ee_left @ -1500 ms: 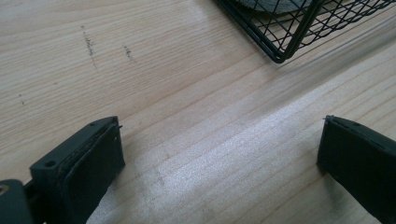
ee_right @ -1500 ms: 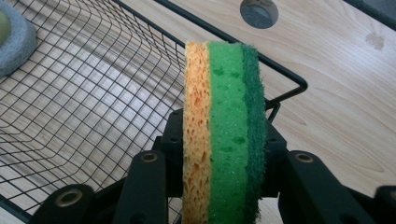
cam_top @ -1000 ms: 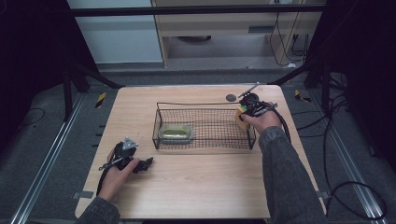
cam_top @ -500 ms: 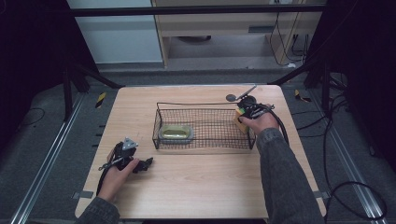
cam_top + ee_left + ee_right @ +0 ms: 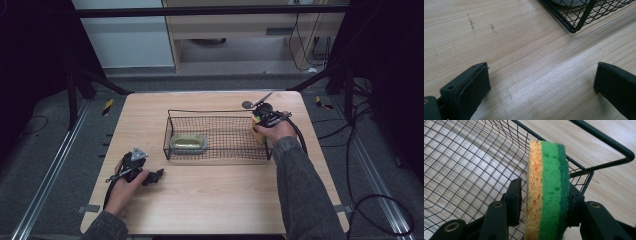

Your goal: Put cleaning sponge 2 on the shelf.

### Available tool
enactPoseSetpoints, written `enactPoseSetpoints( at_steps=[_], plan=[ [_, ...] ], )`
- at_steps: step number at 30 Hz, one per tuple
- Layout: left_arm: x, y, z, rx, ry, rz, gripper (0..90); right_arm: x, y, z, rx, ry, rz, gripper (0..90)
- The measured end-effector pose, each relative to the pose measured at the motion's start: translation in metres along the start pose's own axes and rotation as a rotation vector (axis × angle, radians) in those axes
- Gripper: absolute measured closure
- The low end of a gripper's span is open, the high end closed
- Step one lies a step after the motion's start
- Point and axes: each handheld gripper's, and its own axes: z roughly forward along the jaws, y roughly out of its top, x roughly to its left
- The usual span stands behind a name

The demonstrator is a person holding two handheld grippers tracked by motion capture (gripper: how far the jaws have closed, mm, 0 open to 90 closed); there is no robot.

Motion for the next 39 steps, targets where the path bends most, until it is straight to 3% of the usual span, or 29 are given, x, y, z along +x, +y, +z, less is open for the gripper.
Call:
enactPoseSetpoints(
  at_steps=[17,39],
  plan=[
    [0.000,0.000,0.000,0.000,0.000,0.000,0.0,0.000,-0.003,-0.017,-0.033,0.003,-0.001,57.9],
    [0.000,0.000,0.000,0.000,0.001,0.001,0.0,0.037,-0.002,-0.028,-0.045,0.063,-0.052,55.7]
  ],
)
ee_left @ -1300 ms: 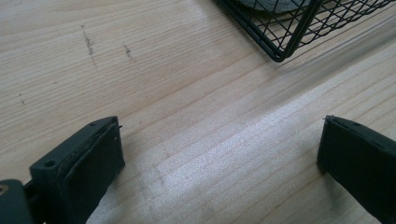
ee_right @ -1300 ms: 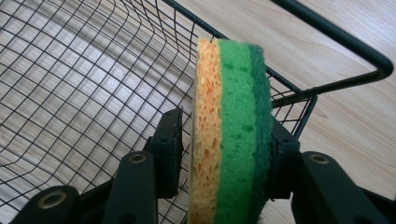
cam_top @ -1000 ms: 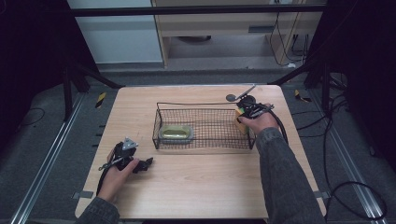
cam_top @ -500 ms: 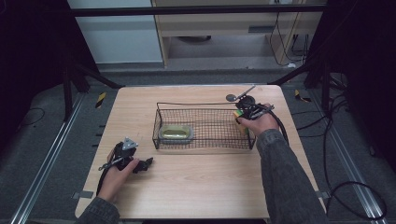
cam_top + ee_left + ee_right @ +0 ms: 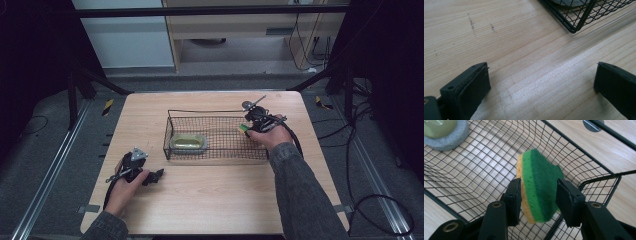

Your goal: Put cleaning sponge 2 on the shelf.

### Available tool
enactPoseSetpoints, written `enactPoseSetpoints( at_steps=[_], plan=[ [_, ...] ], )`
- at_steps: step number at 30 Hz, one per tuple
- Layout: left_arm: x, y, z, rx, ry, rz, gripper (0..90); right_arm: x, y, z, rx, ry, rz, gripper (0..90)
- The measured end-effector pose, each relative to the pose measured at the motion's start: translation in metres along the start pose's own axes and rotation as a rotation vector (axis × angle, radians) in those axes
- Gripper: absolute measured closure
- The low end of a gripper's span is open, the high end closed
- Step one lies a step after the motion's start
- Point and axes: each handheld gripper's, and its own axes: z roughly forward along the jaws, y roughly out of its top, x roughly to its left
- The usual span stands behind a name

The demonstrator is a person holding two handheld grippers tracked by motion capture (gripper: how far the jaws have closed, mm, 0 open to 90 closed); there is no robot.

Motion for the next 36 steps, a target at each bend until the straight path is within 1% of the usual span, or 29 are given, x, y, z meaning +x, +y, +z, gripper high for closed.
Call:
enactPoseSetpoints(
  at_steps=[2,4,8,9,12,14,15,18,19,21,23,25,26,27,28,30,33,36],
  plan=[
    [0.000,0.000,0.000,0.001,0.002,-0.001,0.0,0.001,-0.001,0.000,0.000,0.000,0.002,55.4],
    [0.000,0.000,0.000,0.000,0.000,-0.005,0.0,0.003,-0.002,-0.001,0.000,0.011,0.017,53.5],
    [-0.001,0.000,0.000,-0.001,0.001,-0.007,0.0,0.006,-0.004,-0.004,-0.009,0.007,0.011,51.2],
    [0.000,0.000,0.000,-0.001,0.000,-0.006,0.0,0.006,-0.004,-0.006,-0.017,0.014,0.013,50.4],
    [0.000,0.000,0.000,-0.001,0.000,-0.007,0.0,0.005,-0.005,-0.011,-0.042,0.014,0.026,46.1],
    [0.000,0.000,0.000,0.000,0.001,-0.003,0.0,0.004,-0.007,-0.015,-0.061,0.011,0.037,41.2],
    [0.000,0.000,0.000,0.000,0.001,-0.003,0.0,0.002,-0.008,-0.017,-0.078,0.007,0.046,36.5],
    [0.000,0.000,0.000,0.003,0.001,0.001,0.0,0.000,-0.011,-0.022,-0.116,-0.001,0.068,26.5],
    [0.000,0.000,0.000,0.003,0.001,0.001,0.0,-0.001,-0.012,-0.024,-0.130,-0.004,0.078,21.3],
    [0.000,0.000,0.000,0.003,0.001,0.001,0.0,-0.003,-0.015,-0.027,-0.149,-0.009,0.092,14.5],
    [0.000,0.000,0.000,0.003,0.001,0.001,0.0,-0.005,-0.017,-0.030,-0.155,-0.020,0.123,9.8],
    [0.000,0.000,0.000,0.003,0.001,0.001,0.0,-0.006,-0.020,-0.034,-0.182,-0.029,0.124,7.3],
    [0.000,0.000,0.000,0.003,0.001,0.001,0.0,-0.007,-0.022,-0.036,-0.185,-0.033,0.124,6.7],
    [0.000,0.000,0.000,0.003,0.001,0.001,0.0,-0.008,-0.023,-0.038,-0.188,-0.035,0.132,7.0],
    [0.000,0.000,0.000,0.003,0.000,0.001,0.0,-0.009,-0.025,-0.040,-0.199,-0.039,0.130,7.0],
    [0.000,0.000,0.000,0.003,0.000,0.001,0.0,-0.011,-0.028,-0.045,-0.210,-0.038,0.126,7.3],
    [0.000,0.000,0.000,0.003,-0.001,0.001,0.0,-0.015,-0.034,-0.051,-0.221,-0.047,0.125,9.3],
    [0.000,0.000,0.000,0.003,-0.001,0.001,0.0,-0.019,-0.042,-0.055,-0.234,-0.032,0.123,9.7]
  ],
)
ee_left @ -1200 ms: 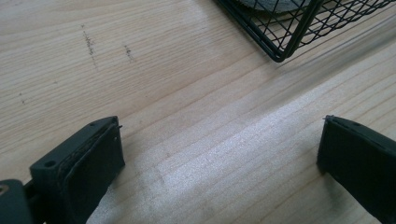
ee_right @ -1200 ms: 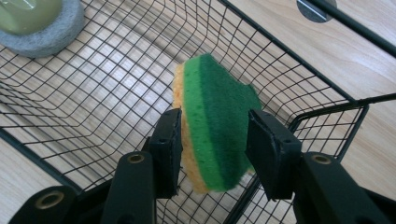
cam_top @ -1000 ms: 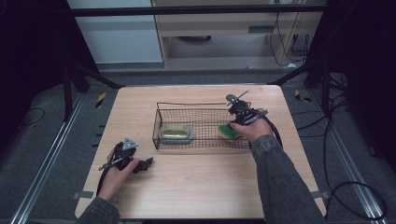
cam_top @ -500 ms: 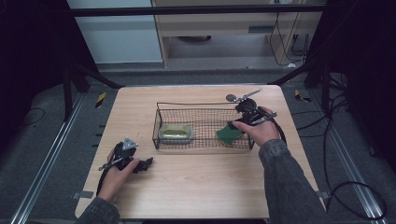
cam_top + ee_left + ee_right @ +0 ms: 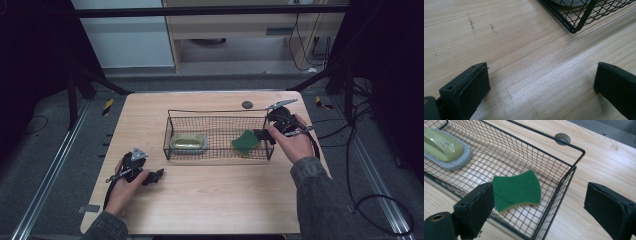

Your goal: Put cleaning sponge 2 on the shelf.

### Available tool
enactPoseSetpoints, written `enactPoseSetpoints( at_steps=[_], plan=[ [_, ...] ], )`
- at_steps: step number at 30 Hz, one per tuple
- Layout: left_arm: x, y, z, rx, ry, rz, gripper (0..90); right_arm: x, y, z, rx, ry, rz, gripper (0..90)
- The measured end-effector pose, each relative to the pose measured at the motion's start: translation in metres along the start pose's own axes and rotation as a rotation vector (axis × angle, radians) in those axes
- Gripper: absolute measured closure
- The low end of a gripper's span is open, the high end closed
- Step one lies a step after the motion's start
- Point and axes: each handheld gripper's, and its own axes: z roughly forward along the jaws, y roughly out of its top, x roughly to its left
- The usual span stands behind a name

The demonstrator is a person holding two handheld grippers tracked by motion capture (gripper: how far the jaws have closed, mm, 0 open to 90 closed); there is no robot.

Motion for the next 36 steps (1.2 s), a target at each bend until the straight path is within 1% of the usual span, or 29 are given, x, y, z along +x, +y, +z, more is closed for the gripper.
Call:
enactPoseSetpoints(
  at_steps=[2,7,9,14,18,20,25,27,31,36],
  plan=[
    [0.000,0.000,0.000,0.000,0.000,0.000,0.0,-0.001,-0.003,-0.003,0.001,-0.009,-0.006,9.9],
    [0.000,0.000,0.000,0.001,0.000,0.001,0.0,-0.005,-0.016,-0.012,-0.038,-0.004,-0.006,10.9],
    [0.000,0.000,0.000,0.001,0.000,0.001,0.0,-0.007,-0.023,-0.014,-0.047,-0.009,-0.008,11.3],
    [0.000,0.000,0.000,0.001,0.000,0.000,0.0,-0.011,-0.040,-0.018,-0.064,-0.011,0.006,12.7],
    [0.000,0.000,0.000,0.001,0.000,0.001,0.0,-0.018,-0.057,-0.020,-0.075,-0.018,0.028,13.2],
    [0.000,0.000,0.000,0.001,0.000,0.001,0.0,-0.025,-0.067,-0.020,-0.079,-0.027,0.050,13.5],
    [0.000,0.000,0.000,0.001,0.000,0.001,0.0,-0.039,-0.088,-0.020,-0.071,-0.051,0.094,13.9],
    [0.000,0.000,0.000,0.001,0.000,0.001,0.0,-0.043,-0.095,-0.019,-0.066,-0.061,0.111,13.9],
    [0.000,0.000,0.000,0.001,0.000,0.000,0.0,-0.051,-0.106,-0.013,-0.051,-0.077,0.130,14.2],
    [0.000,0.000,0.000,0.001,0.000,0.001,0.0,-0.055,-0.116,-0.003,-0.033,-0.084,0.155,14.7]
  ],
)
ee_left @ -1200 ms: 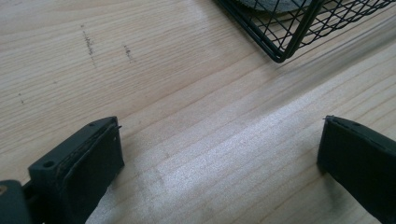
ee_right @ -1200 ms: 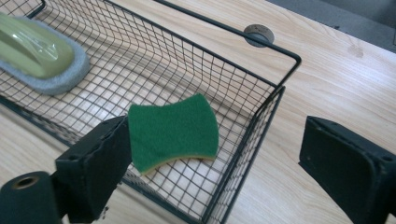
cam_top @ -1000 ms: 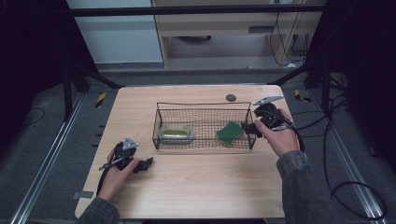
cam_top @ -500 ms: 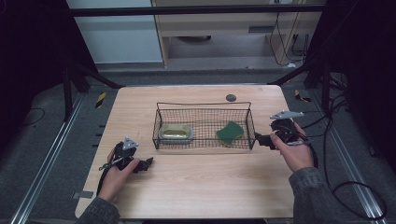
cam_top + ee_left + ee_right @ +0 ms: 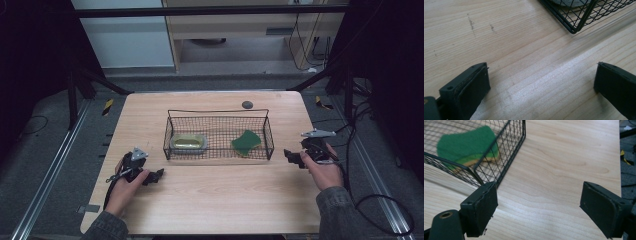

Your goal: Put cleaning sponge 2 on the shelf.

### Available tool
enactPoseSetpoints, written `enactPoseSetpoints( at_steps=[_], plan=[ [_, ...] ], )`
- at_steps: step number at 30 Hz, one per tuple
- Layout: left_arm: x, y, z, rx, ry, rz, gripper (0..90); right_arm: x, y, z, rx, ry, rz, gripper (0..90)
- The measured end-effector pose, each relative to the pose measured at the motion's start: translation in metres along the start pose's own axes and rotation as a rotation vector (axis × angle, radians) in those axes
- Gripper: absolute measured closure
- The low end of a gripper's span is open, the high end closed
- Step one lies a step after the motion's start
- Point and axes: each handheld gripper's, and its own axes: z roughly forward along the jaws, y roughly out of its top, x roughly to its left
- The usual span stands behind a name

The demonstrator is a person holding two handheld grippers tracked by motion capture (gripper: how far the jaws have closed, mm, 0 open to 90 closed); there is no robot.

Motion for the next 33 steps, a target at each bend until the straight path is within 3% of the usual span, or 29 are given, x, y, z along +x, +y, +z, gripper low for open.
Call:
enactPoseSetpoints(
  at_steps=[11,12,21,28,33],
  plan=[
    [0.000,0.000,0.000,0.000,0.000,0.000,0.0,-0.005,-0.016,0.036,0.061,-0.018,0.016,14.3],
    [0.000,0.000,0.000,0.000,0.000,0.000,0.0,-0.005,-0.017,0.039,0.062,-0.017,0.034,14.1],
    [0.000,0.000,0.000,0.000,0.000,0.000,0.0,-0.006,-0.025,0.061,0.039,-0.067,0.107,9.5],
    [0.000,0.000,0.000,0.000,0.000,0.000,0.0,-0.001,-0.027,0.071,-0.010,-0.106,0.122,4.7],
    [0.000,0.000,0.000,0.000,0.000,0.000,0.0,0.001,-0.027,0.073,-0.012,-0.111,0.126,3.5]
  ],
)
